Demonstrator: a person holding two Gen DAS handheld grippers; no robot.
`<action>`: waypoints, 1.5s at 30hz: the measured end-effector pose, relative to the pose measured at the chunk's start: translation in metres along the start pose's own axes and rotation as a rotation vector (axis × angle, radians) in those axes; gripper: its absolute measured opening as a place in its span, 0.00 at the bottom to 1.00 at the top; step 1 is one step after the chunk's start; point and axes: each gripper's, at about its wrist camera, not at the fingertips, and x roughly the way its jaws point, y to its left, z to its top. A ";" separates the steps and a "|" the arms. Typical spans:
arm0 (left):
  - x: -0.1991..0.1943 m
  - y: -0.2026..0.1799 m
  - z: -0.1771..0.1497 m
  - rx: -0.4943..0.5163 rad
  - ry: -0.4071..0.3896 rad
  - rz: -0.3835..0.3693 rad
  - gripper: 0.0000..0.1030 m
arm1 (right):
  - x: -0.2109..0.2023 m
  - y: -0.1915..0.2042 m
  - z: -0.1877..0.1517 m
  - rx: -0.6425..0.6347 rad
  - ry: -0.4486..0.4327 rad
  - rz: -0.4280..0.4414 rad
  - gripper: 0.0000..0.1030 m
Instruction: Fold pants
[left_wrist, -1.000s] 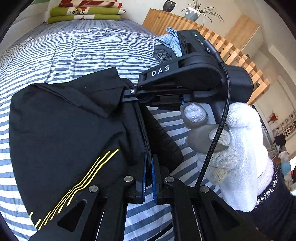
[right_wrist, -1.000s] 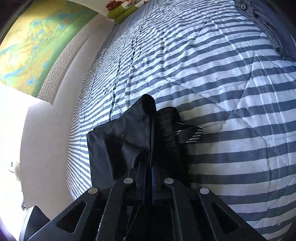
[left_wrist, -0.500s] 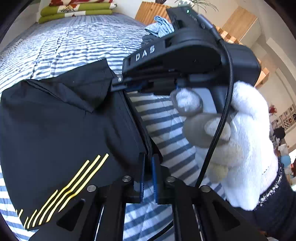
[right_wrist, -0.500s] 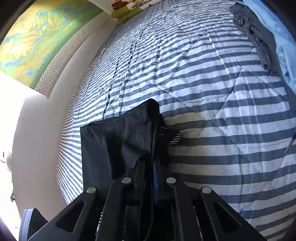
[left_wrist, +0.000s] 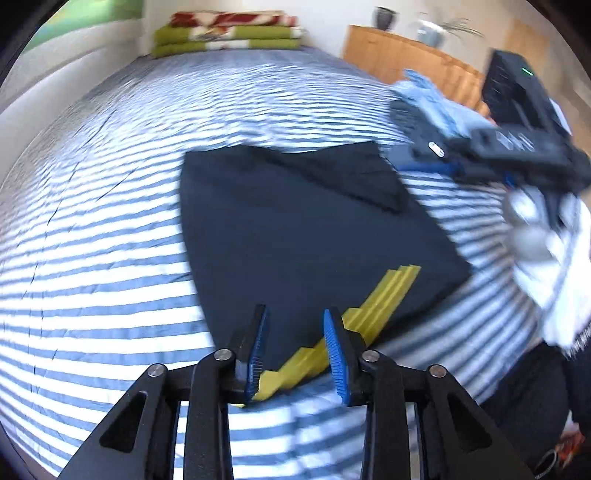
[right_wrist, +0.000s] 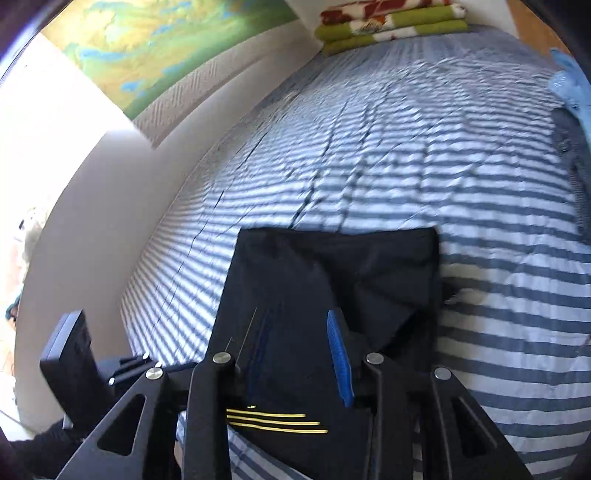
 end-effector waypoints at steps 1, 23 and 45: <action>0.005 0.010 -0.002 -0.013 0.012 0.005 0.21 | 0.015 0.009 -0.002 -0.022 0.040 0.003 0.30; 0.014 0.032 0.048 0.072 -0.019 -0.039 0.19 | 0.001 -0.039 0.029 0.102 -0.096 -0.170 0.28; 0.035 -0.022 0.016 0.294 0.054 -0.068 0.19 | -0.012 -0.013 -0.034 -0.024 -0.004 -0.226 0.31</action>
